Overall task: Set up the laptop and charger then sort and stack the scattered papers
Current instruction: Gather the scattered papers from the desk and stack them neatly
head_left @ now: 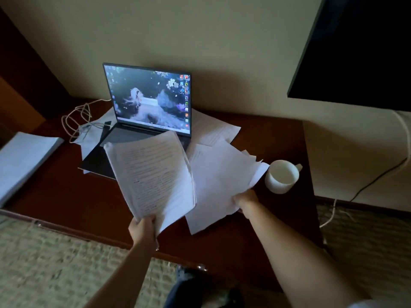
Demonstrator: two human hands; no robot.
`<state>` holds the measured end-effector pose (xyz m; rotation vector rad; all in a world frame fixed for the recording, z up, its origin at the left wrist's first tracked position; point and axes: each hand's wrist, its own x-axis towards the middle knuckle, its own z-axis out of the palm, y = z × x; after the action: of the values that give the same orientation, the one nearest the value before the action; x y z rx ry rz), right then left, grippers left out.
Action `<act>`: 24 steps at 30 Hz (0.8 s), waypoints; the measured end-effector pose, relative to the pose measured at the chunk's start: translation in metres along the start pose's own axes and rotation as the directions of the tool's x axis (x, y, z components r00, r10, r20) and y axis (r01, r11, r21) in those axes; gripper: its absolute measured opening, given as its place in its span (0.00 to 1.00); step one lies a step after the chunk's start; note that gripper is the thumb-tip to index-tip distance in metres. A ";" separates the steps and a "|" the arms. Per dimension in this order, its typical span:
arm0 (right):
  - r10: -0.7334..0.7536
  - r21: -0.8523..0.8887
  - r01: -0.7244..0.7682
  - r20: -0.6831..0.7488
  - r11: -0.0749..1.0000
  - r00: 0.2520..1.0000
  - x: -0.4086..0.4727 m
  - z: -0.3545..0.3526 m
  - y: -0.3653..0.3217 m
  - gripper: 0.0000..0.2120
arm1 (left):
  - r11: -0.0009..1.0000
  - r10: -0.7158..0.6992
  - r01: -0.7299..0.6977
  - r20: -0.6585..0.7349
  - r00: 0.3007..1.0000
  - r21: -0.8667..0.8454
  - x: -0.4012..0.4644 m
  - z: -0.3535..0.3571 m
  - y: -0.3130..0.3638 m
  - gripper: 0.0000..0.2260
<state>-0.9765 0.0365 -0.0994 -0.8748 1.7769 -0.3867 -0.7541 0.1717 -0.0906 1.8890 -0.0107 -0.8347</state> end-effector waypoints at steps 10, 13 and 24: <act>-0.022 -0.167 0.011 -0.061 0.986 0.998 -0.011 -0.004 0.008 0.17 | 1.000 0.027 -0.027 0.033 0.999 0.006 -0.009 -0.007 -0.006 0.05; -0.197 -0.309 0.073 -0.392 0.948 0.899 -0.025 0.006 0.008 0.32 | 1.000 0.009 -0.009 0.051 0.999 0.017 -0.002 -0.009 -0.001 0.06; 0.101 -0.049 -0.123 -0.318 0.991 0.943 -0.058 0.066 0.021 0.33 | 1.000 -0.003 0.002 0.112 0.994 0.009 0.016 -0.024 -0.006 0.05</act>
<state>-0.9145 0.1020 -0.0986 -0.7864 2.1363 -0.4101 -0.7307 0.1874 -0.0987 1.8482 -0.0814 -0.9428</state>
